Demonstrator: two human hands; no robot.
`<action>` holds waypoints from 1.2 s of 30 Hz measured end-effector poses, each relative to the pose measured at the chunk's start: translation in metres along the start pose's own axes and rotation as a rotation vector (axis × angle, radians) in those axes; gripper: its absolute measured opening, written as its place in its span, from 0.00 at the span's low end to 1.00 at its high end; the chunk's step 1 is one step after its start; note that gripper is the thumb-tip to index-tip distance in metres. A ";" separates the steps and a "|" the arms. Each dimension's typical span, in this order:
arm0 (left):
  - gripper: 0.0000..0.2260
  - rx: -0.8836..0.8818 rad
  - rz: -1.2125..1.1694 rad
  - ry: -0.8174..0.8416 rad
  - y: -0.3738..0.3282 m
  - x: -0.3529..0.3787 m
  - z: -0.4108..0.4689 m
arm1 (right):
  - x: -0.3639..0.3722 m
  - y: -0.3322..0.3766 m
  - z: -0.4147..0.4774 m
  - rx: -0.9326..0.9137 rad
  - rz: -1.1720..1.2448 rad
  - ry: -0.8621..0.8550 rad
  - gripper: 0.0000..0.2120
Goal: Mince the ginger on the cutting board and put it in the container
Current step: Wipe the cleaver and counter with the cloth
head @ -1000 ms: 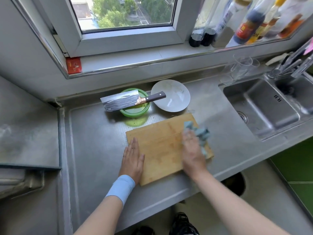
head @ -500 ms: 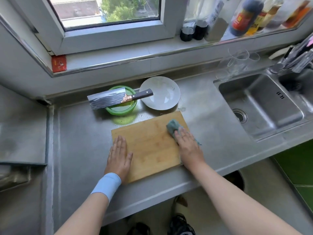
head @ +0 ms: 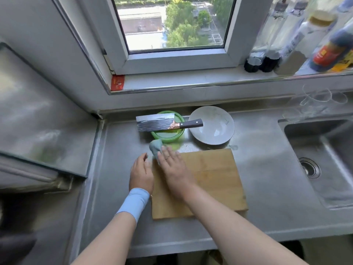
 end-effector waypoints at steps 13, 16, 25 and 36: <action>0.14 0.328 0.176 0.175 -0.032 0.021 0.088 | -0.013 -0.114 -0.013 0.357 -0.242 0.244 0.19; 0.14 0.458 0.204 0.213 -0.067 0.034 0.097 | -0.059 -0.104 0.030 0.383 -0.173 -0.001 0.18; 0.21 0.540 0.478 0.382 -0.081 0.067 0.132 | -0.027 -0.131 0.120 0.286 -0.426 0.441 0.45; 0.14 0.509 0.496 0.215 -0.040 0.011 0.147 | 0.011 -0.078 0.168 0.064 -0.262 0.359 0.18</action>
Point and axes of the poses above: each hand's wrist, its own z-axis towards the middle knuckle, its own x-axis out of the palm, y = z × x, the point moved 10 cm from there along z, towards the middle knuckle
